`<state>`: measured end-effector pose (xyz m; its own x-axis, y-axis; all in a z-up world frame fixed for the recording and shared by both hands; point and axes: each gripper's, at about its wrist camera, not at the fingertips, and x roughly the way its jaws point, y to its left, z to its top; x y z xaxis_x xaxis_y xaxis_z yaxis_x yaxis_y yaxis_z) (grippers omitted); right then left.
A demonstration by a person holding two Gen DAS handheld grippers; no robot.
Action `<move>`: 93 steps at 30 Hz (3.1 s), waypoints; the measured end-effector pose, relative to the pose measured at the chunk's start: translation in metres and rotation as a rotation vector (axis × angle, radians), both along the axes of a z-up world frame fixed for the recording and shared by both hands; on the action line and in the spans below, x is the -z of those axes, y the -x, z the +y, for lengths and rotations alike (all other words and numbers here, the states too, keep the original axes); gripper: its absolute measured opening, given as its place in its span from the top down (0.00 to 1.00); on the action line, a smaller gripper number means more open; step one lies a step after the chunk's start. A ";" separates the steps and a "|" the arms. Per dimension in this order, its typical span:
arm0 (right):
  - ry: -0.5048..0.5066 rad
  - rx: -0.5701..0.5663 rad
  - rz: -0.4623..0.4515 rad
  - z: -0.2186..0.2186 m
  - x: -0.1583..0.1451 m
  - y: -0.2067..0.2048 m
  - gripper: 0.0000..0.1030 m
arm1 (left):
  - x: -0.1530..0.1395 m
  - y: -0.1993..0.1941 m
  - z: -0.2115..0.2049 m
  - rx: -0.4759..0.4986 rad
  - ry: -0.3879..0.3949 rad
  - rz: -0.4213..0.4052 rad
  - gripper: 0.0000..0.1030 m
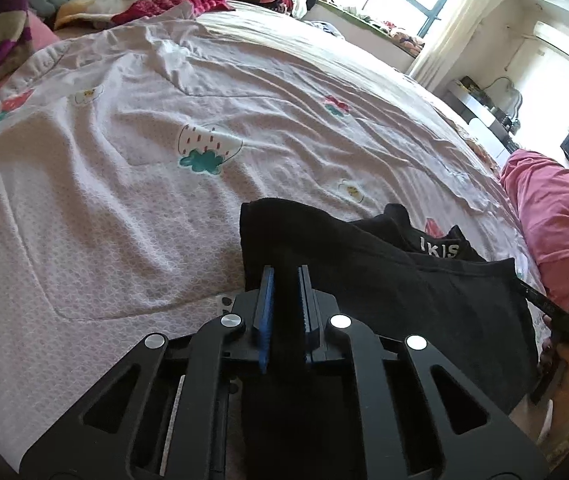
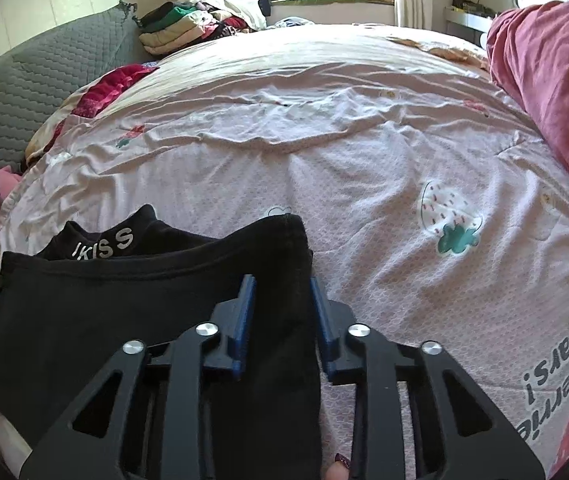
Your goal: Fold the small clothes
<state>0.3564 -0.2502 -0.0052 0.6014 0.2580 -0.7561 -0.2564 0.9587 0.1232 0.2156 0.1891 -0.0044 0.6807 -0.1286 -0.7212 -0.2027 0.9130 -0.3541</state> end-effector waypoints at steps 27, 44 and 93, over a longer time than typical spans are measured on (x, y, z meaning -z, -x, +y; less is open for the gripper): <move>0.039 0.062 -0.030 -0.003 0.005 -0.009 0.93 | 0.008 -0.006 0.006 -0.060 -0.022 0.001 1.00; -0.033 0.123 -0.057 -0.020 -0.013 0.013 0.60 | -0.013 0.014 -0.001 -0.082 -0.066 -0.037 0.81; -0.018 -0.015 0.031 -0.008 0.004 0.149 0.50 | -0.003 0.108 -0.086 0.031 -0.178 0.036 0.65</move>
<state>0.2071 -0.2586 -0.0095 0.5737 0.2809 -0.7694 -0.2665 0.9523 0.1488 0.1073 0.1032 -0.0016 0.6516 -0.0173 -0.7584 -0.1831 0.9666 -0.1794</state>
